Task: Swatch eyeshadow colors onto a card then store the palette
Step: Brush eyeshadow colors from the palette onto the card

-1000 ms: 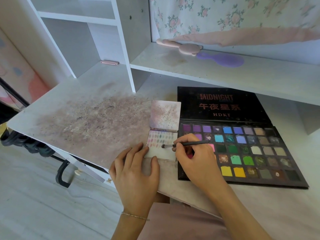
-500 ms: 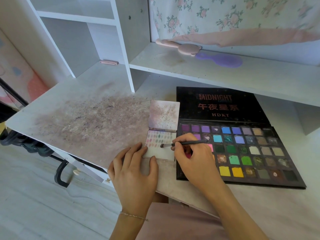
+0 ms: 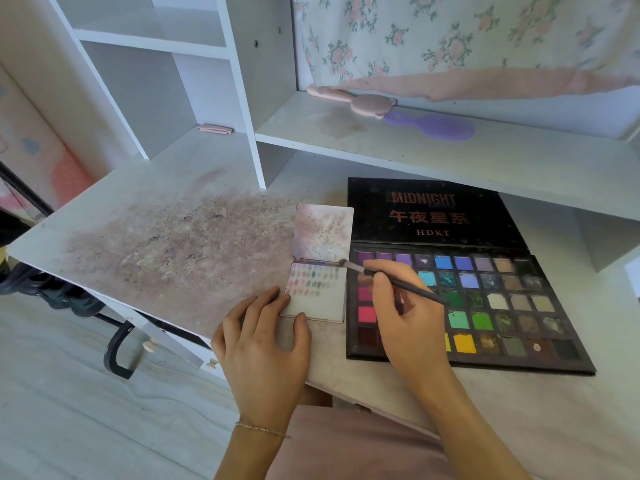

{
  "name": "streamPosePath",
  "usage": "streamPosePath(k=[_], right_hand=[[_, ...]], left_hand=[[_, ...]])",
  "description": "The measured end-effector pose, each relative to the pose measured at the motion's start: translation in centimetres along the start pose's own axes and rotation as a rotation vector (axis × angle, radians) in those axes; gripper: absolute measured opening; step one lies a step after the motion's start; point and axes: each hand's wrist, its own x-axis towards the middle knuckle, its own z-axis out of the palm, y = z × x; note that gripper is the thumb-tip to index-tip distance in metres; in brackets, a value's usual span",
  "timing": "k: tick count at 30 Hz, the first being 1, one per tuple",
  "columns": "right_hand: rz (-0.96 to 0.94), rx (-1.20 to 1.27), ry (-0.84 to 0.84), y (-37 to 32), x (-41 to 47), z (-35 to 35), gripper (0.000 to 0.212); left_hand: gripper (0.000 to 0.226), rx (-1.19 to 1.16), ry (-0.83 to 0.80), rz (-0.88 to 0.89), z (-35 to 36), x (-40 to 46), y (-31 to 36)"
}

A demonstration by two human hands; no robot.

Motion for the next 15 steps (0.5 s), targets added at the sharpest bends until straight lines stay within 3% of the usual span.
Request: streamPosePath(k=[15], right_hand=[[0.098, -0.083, 0.272, 1.4, -3.1, -9.1, 0.028]], left_hand=[[0.040, -0.009, -0.008, -0.022, 0.1, -0.1, 0.0]])
